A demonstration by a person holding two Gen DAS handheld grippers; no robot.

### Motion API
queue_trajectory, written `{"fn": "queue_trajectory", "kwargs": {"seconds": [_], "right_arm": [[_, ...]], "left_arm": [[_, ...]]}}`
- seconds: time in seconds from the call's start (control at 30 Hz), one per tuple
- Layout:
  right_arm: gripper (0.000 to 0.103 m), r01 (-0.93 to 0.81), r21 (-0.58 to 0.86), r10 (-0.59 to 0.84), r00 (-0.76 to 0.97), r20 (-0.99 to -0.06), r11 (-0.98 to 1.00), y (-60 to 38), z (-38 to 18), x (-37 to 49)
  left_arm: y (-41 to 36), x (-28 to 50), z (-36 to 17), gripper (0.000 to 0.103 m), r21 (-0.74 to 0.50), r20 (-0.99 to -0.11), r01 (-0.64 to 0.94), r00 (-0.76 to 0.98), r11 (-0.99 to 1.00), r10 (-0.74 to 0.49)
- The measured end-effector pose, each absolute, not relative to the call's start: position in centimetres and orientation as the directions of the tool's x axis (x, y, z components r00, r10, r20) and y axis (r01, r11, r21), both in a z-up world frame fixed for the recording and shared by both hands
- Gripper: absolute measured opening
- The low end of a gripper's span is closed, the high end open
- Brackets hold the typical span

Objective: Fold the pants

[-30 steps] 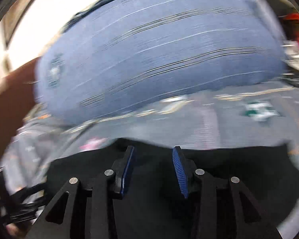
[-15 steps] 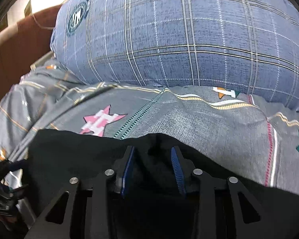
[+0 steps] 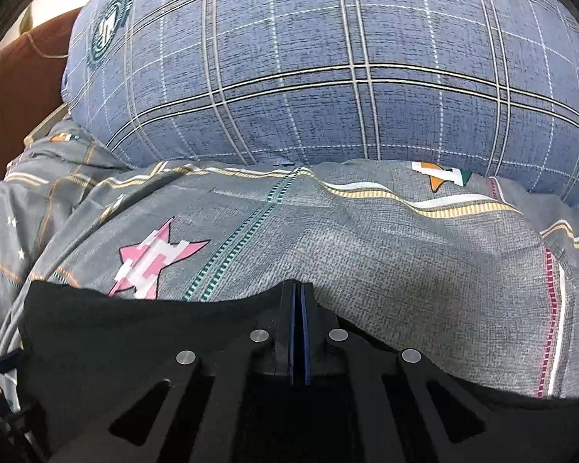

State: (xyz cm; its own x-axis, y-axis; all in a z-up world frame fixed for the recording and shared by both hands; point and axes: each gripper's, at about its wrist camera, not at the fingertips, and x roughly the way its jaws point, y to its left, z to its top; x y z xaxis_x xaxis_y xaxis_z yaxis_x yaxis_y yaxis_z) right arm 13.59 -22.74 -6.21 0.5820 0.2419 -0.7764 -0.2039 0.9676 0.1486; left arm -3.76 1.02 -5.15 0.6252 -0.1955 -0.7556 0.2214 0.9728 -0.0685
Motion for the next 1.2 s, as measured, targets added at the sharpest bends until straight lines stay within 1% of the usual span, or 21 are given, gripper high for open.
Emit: {"fn": "queue_trajectory", "kwargs": {"seconds": [0.03, 0.07, 0.1, 0.13, 0.17, 0.23, 0.33, 0.5, 0.6, 0.67, 0.8, 1.03, 1.2], "right_arm": [[0.014, -0.186, 0.151, 0.233, 0.582, -0.779, 0.971, -23.0, -6.3, 13.6], [0.019, -0.181, 0.157, 0.235, 0.583, -0.778, 0.971, -23.2, -6.3, 13.6], [0.041, -0.159, 0.139, 0.207, 0.589, -0.781, 0.977, -23.4, -6.2, 13.4], [0.053, -0.124, 0.105, 0.159, 0.598, -0.786, 0.987, -23.6, -6.0, 13.1], [0.053, -0.107, 0.088, 0.135, 0.608, -0.782, 0.99, -23.7, -5.7, 12.6], [0.053, -0.119, 0.101, 0.153, 0.624, -0.766, 0.988, -23.9, -4.7, 11.4], [0.054, -0.137, 0.078, 0.15, 0.669, -0.728, 0.987, -23.7, -2.3, 8.8], [0.059, -0.134, 0.046, 0.127, 0.699, -0.704, 0.99, -23.5, -0.2, 4.9], [0.06, -0.089, 0.039, 0.089, 0.689, -0.719, 0.995, -23.6, -0.6, 2.6], [0.06, -0.057, 0.021, 0.054, 0.663, -0.747, 0.998, -23.5, -1.4, 1.2], [0.06, -0.033, -0.003, 0.018, 0.619, -0.785, 0.999, -22.6, -2.8, -1.4], [0.06, -0.022, -0.058, -0.03, 0.643, -0.765, 0.998, -20.9, -2.7, -4.5], [0.06, -0.035, -0.126, -0.073, 0.656, -0.752, 0.991, -19.4, -2.8, -4.4]], "left_arm": [[0.8, -3.8, -5.2, 0.08, -0.056, -0.755, 0.225, 0.628, 0.973, -0.189], [0.7, -3.9, -5.2, 0.081, -0.048, -0.754, 0.227, 0.631, 0.973, -0.184], [0.7, -4.0, -5.1, 0.081, -0.046, -0.75, 0.227, 0.635, 0.973, -0.183], [0.8, -4.1, -5.0, 0.081, -0.051, -0.746, 0.224, 0.639, 0.973, -0.187], [0.9, -4.1, -4.9, 0.08, -0.06, -0.742, 0.221, 0.643, 0.973, -0.192], [1.4, -4.2, -4.5, 0.081, -0.086, -0.729, 0.203, 0.654, 0.975, -0.2], [2.0, -4.2, -4.0, 0.081, -0.105, -0.719, 0.165, 0.669, 0.981, -0.189], [2.2, -4.6, -3.5, 0.081, -0.059, -0.687, 0.109, 0.717, 0.992, -0.12], [2.1, -5.1, -3.0, 0.082, -0.022, -0.653, 0.082, 0.753, 0.996, -0.077], [1.9, -5.5, -2.6, 0.082, 0.001, -0.63, 0.071, 0.775, 0.997, -0.055], [1.1, -6.5, -2.0, 0.082, 0.063, -0.587, 0.078, 0.809, 0.995, -0.026], [-0.4, -8.1, -1.3, 0.084, 0.121, -0.521, 0.1, 0.853, 0.988, -0.022], [-1.3, -7.4, -0.8, 0.084, 0.095, -0.535, 0.112, 0.844, 0.989, -0.044]]}}
